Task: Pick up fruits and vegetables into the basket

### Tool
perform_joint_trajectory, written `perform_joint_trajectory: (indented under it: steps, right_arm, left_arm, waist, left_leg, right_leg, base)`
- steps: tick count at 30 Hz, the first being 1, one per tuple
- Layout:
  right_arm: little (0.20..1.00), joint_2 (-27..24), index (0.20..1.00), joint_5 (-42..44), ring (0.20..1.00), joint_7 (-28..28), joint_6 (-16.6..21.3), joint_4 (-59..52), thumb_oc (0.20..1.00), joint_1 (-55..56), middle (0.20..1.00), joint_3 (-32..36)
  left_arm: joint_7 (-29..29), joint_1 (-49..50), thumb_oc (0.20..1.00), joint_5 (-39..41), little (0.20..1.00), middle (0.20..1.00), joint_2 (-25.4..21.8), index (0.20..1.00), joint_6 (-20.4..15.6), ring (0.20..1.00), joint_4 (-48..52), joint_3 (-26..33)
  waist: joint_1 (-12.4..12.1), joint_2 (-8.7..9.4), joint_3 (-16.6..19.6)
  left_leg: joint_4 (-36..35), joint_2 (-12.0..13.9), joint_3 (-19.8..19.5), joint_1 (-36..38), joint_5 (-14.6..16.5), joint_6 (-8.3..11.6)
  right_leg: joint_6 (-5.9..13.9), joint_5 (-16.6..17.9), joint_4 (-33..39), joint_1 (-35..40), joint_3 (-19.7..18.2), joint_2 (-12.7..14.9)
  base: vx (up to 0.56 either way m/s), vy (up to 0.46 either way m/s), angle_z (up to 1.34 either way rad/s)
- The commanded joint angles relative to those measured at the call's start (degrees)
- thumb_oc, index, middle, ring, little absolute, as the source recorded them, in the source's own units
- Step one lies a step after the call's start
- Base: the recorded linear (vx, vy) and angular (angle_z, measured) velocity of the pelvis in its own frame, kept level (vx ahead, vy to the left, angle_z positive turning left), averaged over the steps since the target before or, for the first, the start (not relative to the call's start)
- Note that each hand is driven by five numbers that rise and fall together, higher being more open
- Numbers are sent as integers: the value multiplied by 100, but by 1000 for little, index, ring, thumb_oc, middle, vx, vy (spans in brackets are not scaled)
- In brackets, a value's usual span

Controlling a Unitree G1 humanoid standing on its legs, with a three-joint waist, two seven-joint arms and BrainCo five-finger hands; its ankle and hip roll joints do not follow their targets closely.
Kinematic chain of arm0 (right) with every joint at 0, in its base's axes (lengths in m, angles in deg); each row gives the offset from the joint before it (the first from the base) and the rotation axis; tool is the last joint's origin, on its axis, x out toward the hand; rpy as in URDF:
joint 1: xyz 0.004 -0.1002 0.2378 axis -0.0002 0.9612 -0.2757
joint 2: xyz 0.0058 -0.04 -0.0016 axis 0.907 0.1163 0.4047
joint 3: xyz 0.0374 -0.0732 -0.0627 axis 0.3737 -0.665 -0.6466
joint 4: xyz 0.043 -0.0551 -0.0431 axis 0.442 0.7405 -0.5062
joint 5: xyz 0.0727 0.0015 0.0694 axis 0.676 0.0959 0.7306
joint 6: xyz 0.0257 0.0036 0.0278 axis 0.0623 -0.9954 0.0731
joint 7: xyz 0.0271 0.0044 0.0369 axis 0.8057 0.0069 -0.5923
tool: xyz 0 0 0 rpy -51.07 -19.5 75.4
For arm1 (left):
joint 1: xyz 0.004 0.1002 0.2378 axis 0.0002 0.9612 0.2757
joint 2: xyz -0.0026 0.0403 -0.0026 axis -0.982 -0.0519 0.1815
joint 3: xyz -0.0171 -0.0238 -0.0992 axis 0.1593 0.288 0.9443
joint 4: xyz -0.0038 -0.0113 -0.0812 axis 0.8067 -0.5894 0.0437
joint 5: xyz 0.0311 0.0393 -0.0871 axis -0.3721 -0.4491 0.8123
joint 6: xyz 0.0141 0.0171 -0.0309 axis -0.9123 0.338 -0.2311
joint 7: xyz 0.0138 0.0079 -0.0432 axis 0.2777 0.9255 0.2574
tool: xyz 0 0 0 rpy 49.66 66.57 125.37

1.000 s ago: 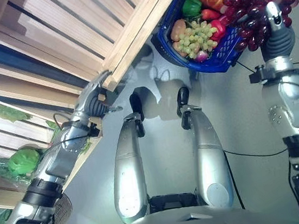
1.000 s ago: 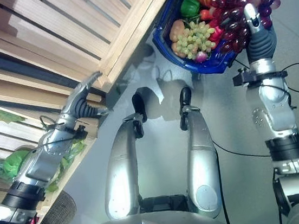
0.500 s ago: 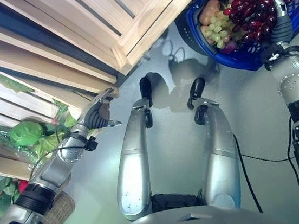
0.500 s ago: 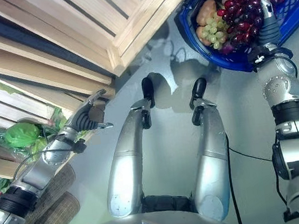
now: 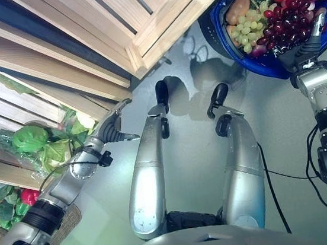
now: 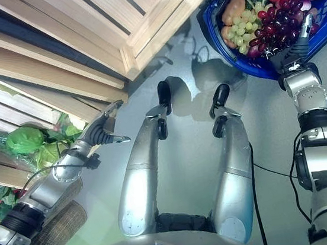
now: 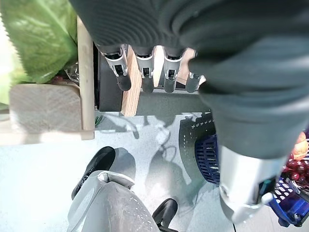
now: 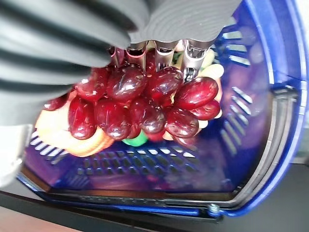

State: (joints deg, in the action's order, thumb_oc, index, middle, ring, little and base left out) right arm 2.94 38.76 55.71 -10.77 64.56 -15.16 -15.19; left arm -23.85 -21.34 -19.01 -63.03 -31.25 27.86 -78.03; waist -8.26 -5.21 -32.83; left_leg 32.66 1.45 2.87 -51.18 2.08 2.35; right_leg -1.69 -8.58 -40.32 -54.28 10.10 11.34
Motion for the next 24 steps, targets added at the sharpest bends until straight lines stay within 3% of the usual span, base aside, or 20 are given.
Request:
perform_joint_trajectory:
  steps: [1,3,8,14,17,22,24]
  right_arm:
    - [1000,-284,1000,-1048,1000,-133,1068,-431,1000,503,1000,-42]
    - [1000,-46,1000,-1960,1000,-65,1870,-1048,1000,1044,1000,-210]
    - [1000,632,1000,-3299,1000,438,2595,-1910,1000,2115,1000,-538]
    - [1000,1365,1000,-4745,1000,289,2610,-1927,1000,3136,1000,-1148]
    - [1000,1538,1000,-4769,1000,-97,2382,-1825,1000,3548,1000,-1334]
    - [1000,1882,1000,-5142,1000,-612,2022,-1270,1000,4144,1000,-1375]
    - [1000,2064,1000,-5311,1000,-1159,1948,-852,1000,4218,1000,-1461]
  left_arm:
    - [175,711,1000,-87,1000,1000,427,1000,-295,1000,35,-299]
    - [326,873,1000,-162,1000,1000,517,1000,-488,1000,-125,-268]
    - [458,1124,1000,-370,1000,1000,786,1000,-738,1000,-420,-103]
    - [459,1444,1000,-484,1000,1000,1097,1000,-1148,1000,-1137,79]
    - [250,1547,1000,-433,1000,1000,1333,1000,-1335,1000,-1584,228]
    - [-251,1754,1000,-45,1000,1000,1819,1000,-1659,1000,-2416,397]
    - [-532,1732,1000,176,1000,1000,2084,1000,-1755,1000,-2921,505]
  waist:
    - [250,-545,303]
    - [373,-417,303]
    - [610,-211,303]
    - [850,48,303]
    - [905,211,321]
    - [894,419,1005]
    - [873,505,1238]
  left_leg:
    - [-764,-296,78,647,417,-325]
    - [-949,-281,137,1008,406,-294]
    - [-1379,-203,326,1675,226,-283]
    - [-1898,-127,372,2931,209,-201]
    - [-2338,-87,370,3792,139,-130]
    - [-2949,-123,394,4659,98,-154]
    - [-3044,-142,397,4906,121,-198]
  right_leg:
    - [117,-406,96,551,457,-396]
    - [153,-354,337,895,443,-446]
    - [187,-151,827,1514,436,-513]
    - [323,-59,1531,2825,346,-594]
    - [441,31,2101,3789,346,-645]
    - [598,206,2849,4719,352,-701]
    - [645,266,2934,4915,344,-702]
  base:
    - [-42,106,0]
    - [-45,119,2]
    - [-76,165,-6]
    - [-11,160,-13]
    - [42,105,-11]
    - [107,90,-4]
    - [136,42,0]
